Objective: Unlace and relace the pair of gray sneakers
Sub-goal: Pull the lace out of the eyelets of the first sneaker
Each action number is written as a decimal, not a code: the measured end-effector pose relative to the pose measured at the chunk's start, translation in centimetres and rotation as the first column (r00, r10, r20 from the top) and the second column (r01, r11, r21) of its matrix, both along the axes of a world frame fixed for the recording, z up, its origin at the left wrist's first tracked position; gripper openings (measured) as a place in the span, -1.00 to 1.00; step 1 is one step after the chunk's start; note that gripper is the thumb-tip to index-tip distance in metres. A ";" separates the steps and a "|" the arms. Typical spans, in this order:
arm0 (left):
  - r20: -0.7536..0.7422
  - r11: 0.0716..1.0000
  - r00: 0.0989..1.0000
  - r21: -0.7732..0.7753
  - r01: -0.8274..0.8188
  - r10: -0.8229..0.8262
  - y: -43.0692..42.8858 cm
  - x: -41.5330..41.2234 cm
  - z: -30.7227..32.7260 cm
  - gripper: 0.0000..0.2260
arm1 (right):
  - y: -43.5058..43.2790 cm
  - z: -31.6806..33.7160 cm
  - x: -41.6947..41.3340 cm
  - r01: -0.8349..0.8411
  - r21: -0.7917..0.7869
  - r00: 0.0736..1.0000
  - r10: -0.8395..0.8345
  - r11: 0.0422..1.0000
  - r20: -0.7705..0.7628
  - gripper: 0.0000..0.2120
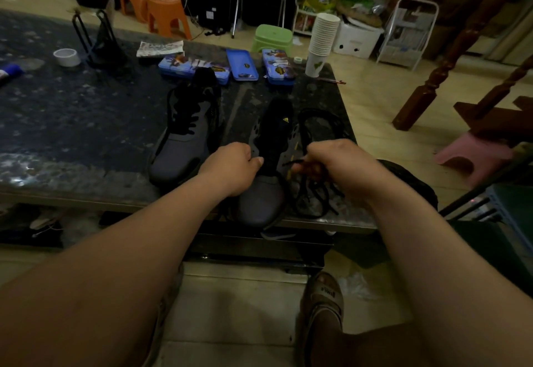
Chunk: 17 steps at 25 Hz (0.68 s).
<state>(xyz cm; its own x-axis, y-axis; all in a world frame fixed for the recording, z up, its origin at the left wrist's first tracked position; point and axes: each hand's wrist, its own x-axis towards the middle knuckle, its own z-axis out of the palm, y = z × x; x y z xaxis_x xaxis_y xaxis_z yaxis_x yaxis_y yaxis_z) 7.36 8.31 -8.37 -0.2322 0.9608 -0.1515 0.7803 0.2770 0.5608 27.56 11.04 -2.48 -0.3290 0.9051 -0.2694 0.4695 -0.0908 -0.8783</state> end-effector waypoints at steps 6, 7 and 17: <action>0.598 0.865 0.763 0.221 -0.450 0.244 0.5 -3.1 3.1 -0.69 | 2.6 -2.1 0.8 0.022 0.481 0.831 -0.284 0.876 0.478 -0.59; 0.524 0.807 0.809 0.338 -0.485 0.267 0.4 -3.5 3.4 -0.74 | 2.3 -1.9 0.2 -0.045 0.488 0.846 -0.227 0.872 0.483 -0.60; 0.144 0.978 0.968 0.010 0.208 -0.208 -3.1 -1.3 2.6 -0.80 | 1.5 0.0 -0.5 -0.170 -0.021 0.981 0.171 0.985 0.087 -0.81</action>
<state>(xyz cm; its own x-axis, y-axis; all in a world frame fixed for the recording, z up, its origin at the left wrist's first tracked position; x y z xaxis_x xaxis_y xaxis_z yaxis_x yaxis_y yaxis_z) 6.04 5.17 -5.73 -0.0028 0.9847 -0.1741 0.7326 0.1205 0.6699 27.05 12.53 -2.44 -0.4529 0.8338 -0.3155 0.5545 -0.0137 -0.8321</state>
